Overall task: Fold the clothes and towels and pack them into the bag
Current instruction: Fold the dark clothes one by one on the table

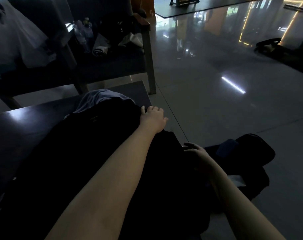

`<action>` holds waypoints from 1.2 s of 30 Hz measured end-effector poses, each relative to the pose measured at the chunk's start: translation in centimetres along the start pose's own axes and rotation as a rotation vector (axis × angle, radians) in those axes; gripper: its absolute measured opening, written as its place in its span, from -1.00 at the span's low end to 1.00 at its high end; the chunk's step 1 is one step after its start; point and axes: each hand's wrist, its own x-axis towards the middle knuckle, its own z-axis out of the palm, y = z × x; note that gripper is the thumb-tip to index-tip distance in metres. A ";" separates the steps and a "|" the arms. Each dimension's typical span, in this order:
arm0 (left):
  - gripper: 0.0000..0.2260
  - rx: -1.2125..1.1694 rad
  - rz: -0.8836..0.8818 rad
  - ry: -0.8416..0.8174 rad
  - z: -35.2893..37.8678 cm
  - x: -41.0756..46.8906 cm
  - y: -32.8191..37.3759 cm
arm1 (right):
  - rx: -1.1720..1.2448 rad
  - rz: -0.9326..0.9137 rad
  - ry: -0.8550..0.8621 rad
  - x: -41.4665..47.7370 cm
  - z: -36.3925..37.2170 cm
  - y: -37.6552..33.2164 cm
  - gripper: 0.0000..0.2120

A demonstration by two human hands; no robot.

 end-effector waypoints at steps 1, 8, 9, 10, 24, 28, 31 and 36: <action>-0.55 0.028 -0.005 -0.033 0.1 0.6 0.3 | -0.030 -0.037 0.030 -0.9 -0.4 -0.8 -0.57; -0.57 0.333 0.016 -0.165 0.5 3.5 1.7 | -0.106 -0.295 0.052 -3.4 -1.6 -3.3 -0.54; -0.57 0.363 0.026 -0.194 0.5 3.9 2.0 | -0.113 -0.314 0.038 -3.4 -1.7 -3.3 -0.52; -0.56 0.377 0.037 -0.224 0.5 4.2 2.3 | -0.110 -0.322 0.034 -3.4 -1.7 -3.2 -0.51; -0.70 -0.439 0.151 -0.372 -0.9 5.1 3.8 | -0.029 -0.342 0.072 -3.5 -2.1 -4.1 -0.33; -0.61 -0.733 0.224 -0.272 -3.5 3.3 3.2 | -0.023 -0.328 0.086 -3.6 -1.7 -4.8 -0.32; -0.53 -0.836 0.249 -0.213 -5.5 1.5 2.6 | 0.003 -0.305 0.086 -4.7 -1.2 -5.3 -0.42; -0.57 -0.791 0.248 -0.067 -7.7 -1.9 0.4 | -0.097 -0.500 0.092 -8.4 1.1 -6.1 -0.85</action>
